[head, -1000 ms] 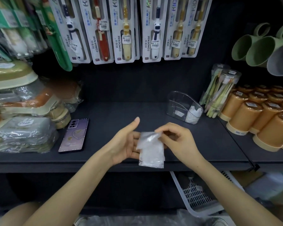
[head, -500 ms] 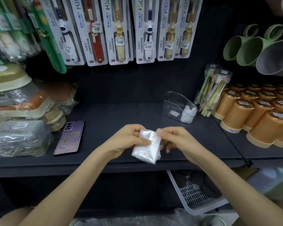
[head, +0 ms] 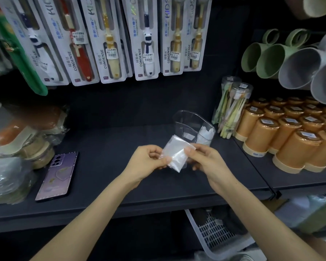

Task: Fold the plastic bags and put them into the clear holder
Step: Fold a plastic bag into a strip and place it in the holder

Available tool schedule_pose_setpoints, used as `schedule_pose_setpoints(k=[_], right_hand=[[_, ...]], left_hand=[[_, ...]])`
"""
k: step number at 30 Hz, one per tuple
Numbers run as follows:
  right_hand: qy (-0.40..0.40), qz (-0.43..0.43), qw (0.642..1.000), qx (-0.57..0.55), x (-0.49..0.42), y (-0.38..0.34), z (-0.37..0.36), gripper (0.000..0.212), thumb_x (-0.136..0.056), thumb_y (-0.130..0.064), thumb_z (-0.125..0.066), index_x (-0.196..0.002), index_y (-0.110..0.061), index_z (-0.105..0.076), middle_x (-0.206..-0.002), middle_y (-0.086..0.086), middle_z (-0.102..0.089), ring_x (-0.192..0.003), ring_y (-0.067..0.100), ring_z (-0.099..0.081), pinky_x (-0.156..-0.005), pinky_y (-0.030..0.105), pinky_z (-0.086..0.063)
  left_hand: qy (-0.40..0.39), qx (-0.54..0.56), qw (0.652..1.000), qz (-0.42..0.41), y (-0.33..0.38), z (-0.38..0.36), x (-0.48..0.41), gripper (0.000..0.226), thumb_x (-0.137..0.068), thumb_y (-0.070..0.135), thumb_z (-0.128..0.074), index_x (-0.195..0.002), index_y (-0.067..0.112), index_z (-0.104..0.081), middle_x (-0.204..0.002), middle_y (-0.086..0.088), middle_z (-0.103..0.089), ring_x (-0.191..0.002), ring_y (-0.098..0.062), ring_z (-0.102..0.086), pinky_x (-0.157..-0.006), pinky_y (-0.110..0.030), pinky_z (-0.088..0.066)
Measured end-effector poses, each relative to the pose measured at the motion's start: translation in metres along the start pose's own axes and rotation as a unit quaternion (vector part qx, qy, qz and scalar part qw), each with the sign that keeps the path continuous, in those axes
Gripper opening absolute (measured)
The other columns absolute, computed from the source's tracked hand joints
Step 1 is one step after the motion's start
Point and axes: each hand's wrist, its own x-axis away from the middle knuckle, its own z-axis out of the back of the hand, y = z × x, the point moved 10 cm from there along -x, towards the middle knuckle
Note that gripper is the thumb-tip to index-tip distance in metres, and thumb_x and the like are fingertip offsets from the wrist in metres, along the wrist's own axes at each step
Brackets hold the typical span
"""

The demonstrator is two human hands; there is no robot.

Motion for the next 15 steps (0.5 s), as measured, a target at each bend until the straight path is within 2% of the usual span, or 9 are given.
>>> schedule_pose_setpoints(k=[4,8,10,12,13,15], right_hand=[[0.04,0.013,0.999,0.027,-0.011,0.004,0.025,0.007,-0.086,-0.015,-0.069,-0.083,-0.009,-0.071,-0.068,-0.01,-0.068,-0.062,-0.005,-0.058,-0.055,0.011,-0.041],[0.112,0.024,0.992,0.043,-0.026,0.003,0.061,0.011,-0.084,-0.007,-0.07,-0.073,-0.007,-0.071,-0.076,0.004,-0.069,-0.07,0.002,-0.062,-0.062,0.009,-0.046],[0.141,0.015,0.989,0.049,-0.034,0.002,0.084,0.014,-0.084,-0.009,-0.07,-0.071,-0.008,-0.07,-0.077,0.004,-0.068,-0.072,0.004,-0.061,-0.062,0.007,-0.045],[0.163,0.003,0.985,0.052,-0.043,0.0,0.107,0.014,-0.084,-0.009,-0.071,-0.071,-0.006,-0.07,-0.077,0.003,-0.066,-0.069,0.003,-0.059,-0.06,0.006,-0.044],[0.171,-0.007,0.984,0.051,-0.047,0.0,0.116,0.012,-0.084,-0.01,-0.071,-0.072,-0.006,-0.071,-0.078,0.002,-0.067,-0.069,0.002,-0.059,-0.06,0.006,-0.044],[0.183,-0.034,0.981,0.051,-0.056,0.0,0.129,0.008,-0.083,-0.012,-0.073,-0.076,-0.007,-0.072,-0.077,-0.002,-0.067,-0.068,0.003,-0.058,-0.06,0.012,-0.043]], left_hand=[[-0.008,-0.038,0.999,-0.017,0.0,-0.017,-0.028,0.009,-0.079,0.01,-0.077,-0.081,0.007,-0.069,-0.077,-0.011,-0.072,-0.065,-0.01,-0.064,-0.065,-0.02,-0.053],[-0.058,-0.085,0.994,-0.024,-0.002,-0.038,-0.055,0.014,-0.079,0.018,-0.078,-0.09,0.011,-0.071,-0.089,-0.001,-0.073,-0.079,-0.008,-0.065,-0.074,-0.015,-0.051],[0.01,-0.089,0.996,-0.028,0.0,-0.028,-0.076,0.022,-0.082,0.027,-0.075,-0.098,0.013,-0.069,-0.097,0.0,-0.07,-0.088,-0.01,-0.063,-0.076,-0.013,-0.049],[0.11,-0.117,0.987,-0.025,0.001,-0.009,-0.099,0.034,-0.084,0.036,-0.072,-0.109,0.015,-0.063,-0.108,-0.002,-0.063,-0.097,-0.013,-0.06,-0.083,-0.018,-0.048],[0.13,-0.139,0.982,-0.015,0.0,-0.005,-0.111,0.045,-0.083,0.041,-0.07,-0.118,0.016,-0.058,-0.117,-0.003,-0.058,-0.104,-0.015,-0.057,-0.09,-0.023,-0.047],[0.115,-0.151,0.981,0.025,-0.008,-0.011,-0.135,0.069,-0.082,0.05,-0.068,-0.138,0.016,-0.045,-0.135,-0.006,-0.048,-0.121,-0.019,-0.049,-0.104,-0.032,-0.042]])
